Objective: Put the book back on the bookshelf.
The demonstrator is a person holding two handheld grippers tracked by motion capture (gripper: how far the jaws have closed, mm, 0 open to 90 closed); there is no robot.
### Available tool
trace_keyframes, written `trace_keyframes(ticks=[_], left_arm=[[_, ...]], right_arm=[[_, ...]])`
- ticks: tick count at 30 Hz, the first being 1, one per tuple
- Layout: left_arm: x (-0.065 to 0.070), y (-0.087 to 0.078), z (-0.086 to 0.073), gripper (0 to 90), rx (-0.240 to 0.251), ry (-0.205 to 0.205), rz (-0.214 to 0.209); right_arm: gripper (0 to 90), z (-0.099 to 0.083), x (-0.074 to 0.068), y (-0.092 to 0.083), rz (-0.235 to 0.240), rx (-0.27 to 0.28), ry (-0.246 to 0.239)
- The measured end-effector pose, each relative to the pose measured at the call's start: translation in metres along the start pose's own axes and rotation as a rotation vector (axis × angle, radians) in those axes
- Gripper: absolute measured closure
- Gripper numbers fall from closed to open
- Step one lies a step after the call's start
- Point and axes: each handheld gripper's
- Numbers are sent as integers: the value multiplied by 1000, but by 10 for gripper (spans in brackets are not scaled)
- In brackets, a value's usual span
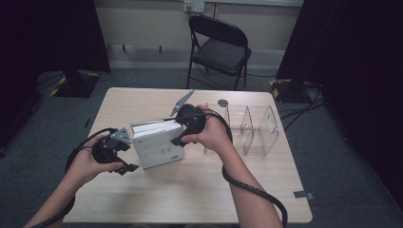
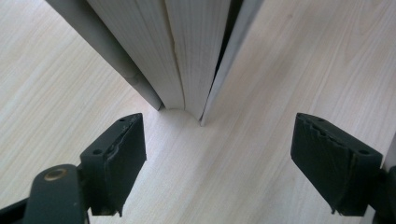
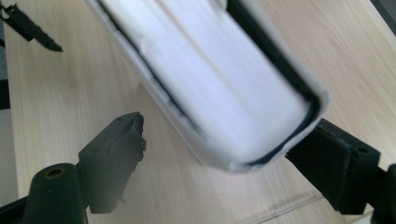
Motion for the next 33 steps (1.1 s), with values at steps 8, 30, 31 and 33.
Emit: trace_keyframes(ticks=[8,30,31,33], left_arm=[[-5,1,-4,179,4,-9,-2],[-3,11,-8,186,12,-22,-8],[-3,11,-8,186,10,-18,-7],[-2,13,-9,186,26,-22,-11]], right_arm=[[232,16,5,15,22,12,-80],[520,6,-25,-16,91,-91,-34],[520,3,-26,-18,91,-89,-31],[520,-3,-28,-23,92,-94,-5]])
Point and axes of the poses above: each handheld gripper's, and its own axes: y roughly forward along the jaws, z roughly out of its top, x roughly to its right, and after that the axes turned 15 degrees about -y, right-handed
